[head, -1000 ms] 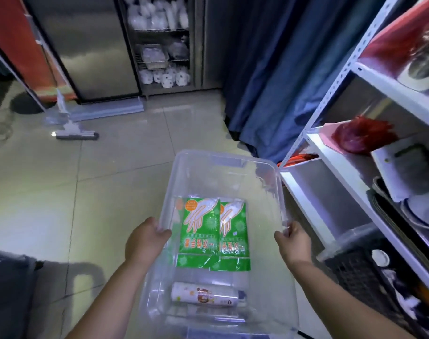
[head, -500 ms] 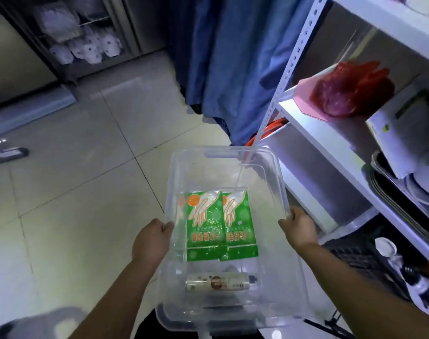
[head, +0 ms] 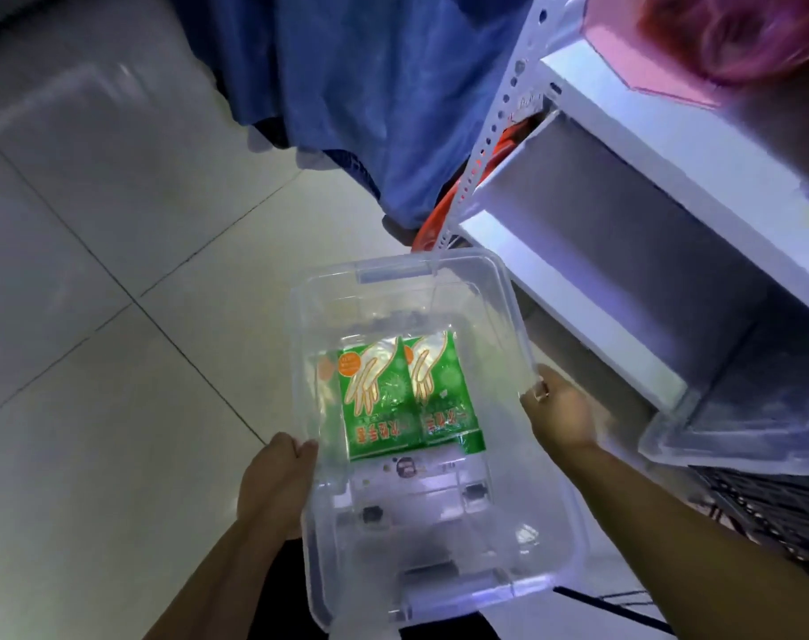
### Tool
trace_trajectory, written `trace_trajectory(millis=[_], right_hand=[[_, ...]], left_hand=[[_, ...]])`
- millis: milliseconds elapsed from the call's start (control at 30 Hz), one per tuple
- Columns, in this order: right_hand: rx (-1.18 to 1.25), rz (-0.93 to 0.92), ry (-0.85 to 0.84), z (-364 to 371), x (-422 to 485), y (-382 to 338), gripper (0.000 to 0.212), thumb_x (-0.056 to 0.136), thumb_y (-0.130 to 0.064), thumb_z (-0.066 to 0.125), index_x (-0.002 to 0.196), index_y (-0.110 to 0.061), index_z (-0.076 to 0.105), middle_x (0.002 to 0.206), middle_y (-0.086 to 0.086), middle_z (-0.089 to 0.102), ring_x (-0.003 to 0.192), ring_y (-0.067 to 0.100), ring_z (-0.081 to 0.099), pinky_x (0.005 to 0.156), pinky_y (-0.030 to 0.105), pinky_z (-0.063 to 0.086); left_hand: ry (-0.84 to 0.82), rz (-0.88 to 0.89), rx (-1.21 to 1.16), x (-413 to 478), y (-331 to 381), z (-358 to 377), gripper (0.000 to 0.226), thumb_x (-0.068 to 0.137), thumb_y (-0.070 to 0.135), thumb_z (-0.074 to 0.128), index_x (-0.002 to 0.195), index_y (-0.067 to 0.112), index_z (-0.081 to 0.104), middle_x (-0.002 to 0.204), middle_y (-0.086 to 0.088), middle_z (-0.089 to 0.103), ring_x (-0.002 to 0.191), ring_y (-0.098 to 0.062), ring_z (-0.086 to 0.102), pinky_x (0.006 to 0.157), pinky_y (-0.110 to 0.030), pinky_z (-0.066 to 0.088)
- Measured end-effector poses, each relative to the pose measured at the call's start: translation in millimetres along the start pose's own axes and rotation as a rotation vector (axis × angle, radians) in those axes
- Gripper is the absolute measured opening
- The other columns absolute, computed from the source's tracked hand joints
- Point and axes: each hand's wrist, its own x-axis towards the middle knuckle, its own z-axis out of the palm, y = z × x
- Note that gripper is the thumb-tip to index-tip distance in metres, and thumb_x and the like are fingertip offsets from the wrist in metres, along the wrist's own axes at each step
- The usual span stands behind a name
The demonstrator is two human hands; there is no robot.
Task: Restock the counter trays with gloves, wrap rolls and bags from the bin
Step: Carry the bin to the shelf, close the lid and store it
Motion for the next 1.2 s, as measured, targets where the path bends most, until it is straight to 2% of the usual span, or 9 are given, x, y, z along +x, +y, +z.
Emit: trace_trajectory(millis=[200, 333, 533, 700, 800, 900, 1000, 1100, 1200], right_hand=[[0.062, 0.017, 0.051, 96, 86, 25, 0.036, 0.087, -0.010, 0.053, 0.123, -0.013, 0.058, 0.086, 0.010, 0.065, 0.073, 0.024, 0.054, 0.067, 0.024, 0.038], [0.063, 0.022, 0.112, 138, 126, 38, 0.033, 0.089, -0.011, 0.052, 0.121, -0.016, 0.060, 0.091, 0.011, 0.067, 0.073, 0.024, 0.054, 0.067, 0.025, 0.039], [0.083, 0.059, 0.118, 164, 154, 48, 0.043, 0.089, -0.006, 0.048, 0.129, -0.018, 0.052, 0.108, 0.007, 0.064, 0.091, 0.028, 0.059, 0.078, 0.029, 0.044], [0.105, 0.068, 0.091, 168, 163, 55, 0.048, 0.087, 0.001, 0.044, 0.131, -0.017, 0.050, 0.120, 0.009, 0.062, 0.099, 0.029, 0.058, 0.084, 0.030, 0.044], [0.168, 0.085, 0.026, 163, 157, 60, 0.048, 0.088, -0.001, 0.050, 0.134, -0.016, 0.046, 0.129, 0.011, 0.058, 0.110, 0.027, 0.056, 0.094, 0.036, 0.045], [0.204, 0.087, 0.026, 147, 143, 65, 0.045, 0.088, -0.005, 0.055, 0.132, -0.014, 0.050, 0.134, 0.010, 0.054, 0.118, 0.027, 0.053, 0.101, 0.036, 0.042], [0.258, 0.092, 0.156, 110, 110, 67, 0.036, 0.088, -0.005, 0.056, 0.122, -0.015, 0.058, 0.127, 0.010, 0.056, 0.104, 0.022, 0.058, 0.092, 0.031, 0.047], [0.266, 0.076, 0.318, 56, 71, 68, 0.027, 0.088, -0.002, 0.054, 0.111, -0.012, 0.064, 0.118, 0.008, 0.061, 0.096, 0.016, 0.058, 0.083, 0.024, 0.044], [0.240, 0.005, 0.469, -13, 32, 69, 0.023, 0.085, 0.004, 0.054, 0.100, -0.007, 0.068, 0.107, 0.010, 0.063, 0.091, 0.022, 0.061, 0.082, 0.024, 0.044]], left_hand=[[-0.053, -0.055, -0.070, 96, -25, 59, 0.031, 0.083, 0.037, 0.052, 0.071, 0.009, 0.057, 0.073, -0.009, 0.067, 0.068, -0.026, 0.063, 0.070, -0.038, 0.052], [-0.076, -0.031, -0.003, 139, -35, 96, 0.033, 0.086, 0.036, 0.051, 0.071, 0.008, 0.058, 0.074, -0.009, 0.068, 0.070, -0.027, 0.064, 0.071, -0.036, 0.051], [-0.122, 0.028, -0.034, 162, -42, 135, 0.035, 0.088, 0.026, 0.051, 0.063, 0.003, 0.062, 0.066, -0.013, 0.068, 0.068, -0.029, 0.064, 0.076, -0.040, 0.052], [-0.110, -0.008, -0.173, 167, -50, 159, 0.025, 0.087, 0.015, 0.056, 0.066, 0.002, 0.055, 0.065, -0.018, 0.066, 0.067, -0.035, 0.063, 0.074, -0.049, 0.053], [-0.129, -0.013, -0.182, 163, -50, 162, 0.016, 0.085, 0.010, 0.055, 0.071, 0.001, 0.053, 0.073, -0.023, 0.064, 0.072, -0.038, 0.062, 0.073, -0.051, 0.053], [-0.007, 0.114, 0.050, 146, -39, 145, 0.009, 0.084, 0.017, 0.056, 0.090, 0.010, 0.057, 0.093, -0.012, 0.068, 0.081, -0.032, 0.064, 0.070, -0.031, 0.046], [0.122, 0.344, 0.146, 114, -5, 116, 0.016, 0.083, 0.016, 0.057, 0.099, 0.015, 0.060, 0.102, -0.008, 0.062, 0.086, -0.028, 0.060, 0.069, -0.029, 0.040], [0.058, 0.446, 0.147, 83, 47, 91, 0.012, 0.085, 0.015, 0.056, 0.097, 0.017, 0.061, 0.105, -0.006, 0.061, 0.086, -0.025, 0.057, 0.068, -0.027, 0.036], [0.003, 0.574, 0.242, 48, 103, 68, 0.017, 0.088, 0.020, 0.054, 0.104, 0.018, 0.061, 0.111, -0.005, 0.061, 0.094, -0.028, 0.058, 0.073, -0.031, 0.042]])
